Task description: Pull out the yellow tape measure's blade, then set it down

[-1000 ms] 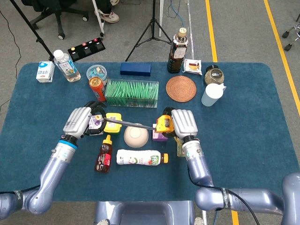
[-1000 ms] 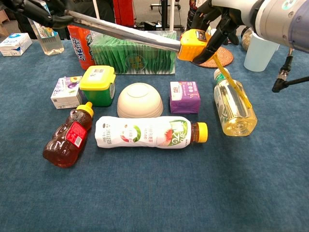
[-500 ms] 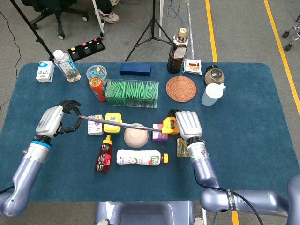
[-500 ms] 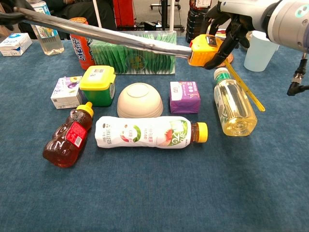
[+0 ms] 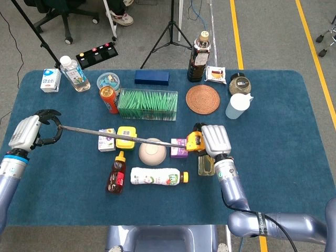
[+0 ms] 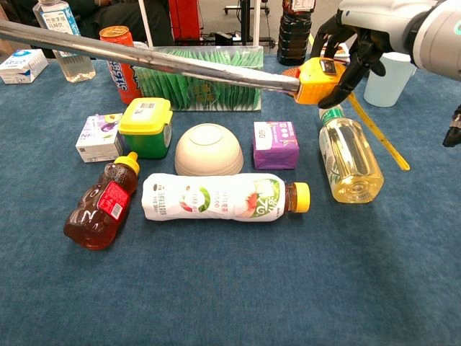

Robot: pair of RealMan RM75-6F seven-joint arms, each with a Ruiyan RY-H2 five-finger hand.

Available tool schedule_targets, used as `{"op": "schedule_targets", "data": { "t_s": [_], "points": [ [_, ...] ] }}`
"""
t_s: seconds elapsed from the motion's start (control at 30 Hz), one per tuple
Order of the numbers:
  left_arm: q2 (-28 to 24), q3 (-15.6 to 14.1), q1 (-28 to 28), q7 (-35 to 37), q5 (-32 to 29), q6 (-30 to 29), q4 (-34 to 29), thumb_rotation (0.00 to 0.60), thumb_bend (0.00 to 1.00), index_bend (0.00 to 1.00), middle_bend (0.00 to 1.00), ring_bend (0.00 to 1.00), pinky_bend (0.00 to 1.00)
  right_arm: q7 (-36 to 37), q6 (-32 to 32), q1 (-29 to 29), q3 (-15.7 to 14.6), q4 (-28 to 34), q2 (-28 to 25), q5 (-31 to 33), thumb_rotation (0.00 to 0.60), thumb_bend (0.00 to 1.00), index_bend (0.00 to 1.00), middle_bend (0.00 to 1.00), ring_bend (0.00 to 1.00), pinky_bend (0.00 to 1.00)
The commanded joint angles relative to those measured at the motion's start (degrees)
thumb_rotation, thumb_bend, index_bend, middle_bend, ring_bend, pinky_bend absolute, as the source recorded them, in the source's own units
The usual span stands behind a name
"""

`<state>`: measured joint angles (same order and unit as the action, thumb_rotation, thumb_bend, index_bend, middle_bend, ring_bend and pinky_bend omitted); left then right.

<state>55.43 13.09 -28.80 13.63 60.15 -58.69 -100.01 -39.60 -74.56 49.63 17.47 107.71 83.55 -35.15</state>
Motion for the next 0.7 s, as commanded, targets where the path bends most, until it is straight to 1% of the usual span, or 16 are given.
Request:
{"op": "schedule_targets", "data": {
  "t_s": [0.03,0.17,0.33,0.53,0.7],
  "points": [
    [-0.36,0.19,0.50,1.30,0.51,0.48,0.70,0.600,0.41,0.52,0.28,0.18,0.32,0.05,-0.03,-0.04,-0.02,0.03,-0.03,-0.13,0.600,0.24,0.68,0.63,0.74,0.73],
    [-0.24,0.38,0.51,1.89,1.46,0.73,0.42,0.600,0.41,0.52,0.28,0.18,0.32,0.00,-0.07,-0.03,0.00,0.24,-0.02,-0.17,0.600,0.24,0.68,0.63,0.74,0.73],
    [0.97,0.84,-0.51,0.80,1.90,1.19,-0.80,0.600,0.41,0.52,0.28,0.18,0.32,0.11,-0.25,0.02,0.23,0.71,0.20,-0.14,0.600,0.24,0.68,0.63,0.74,0.73],
    [3.99,2.02,-2.71,-2.66,0.86,0.79,-3.07,0.600,0.41,0.52,0.28,0.18,0.32,0.30,-0.41,0.40,0.99,0.98,0.78,0.26,0.600,0.24,0.68,0.63,0.74,0.73],
    [7.43,3.28,-5.41,-6.94,-0.86,0.16,-4.95,0.600,0.41,0.52,0.28,0.16,0.30,0.52,-0.45,0.98,1.95,1.08,1.59,1.02,0.600,0.24,0.68,0.63,0.74,0.73]
  ]
}}
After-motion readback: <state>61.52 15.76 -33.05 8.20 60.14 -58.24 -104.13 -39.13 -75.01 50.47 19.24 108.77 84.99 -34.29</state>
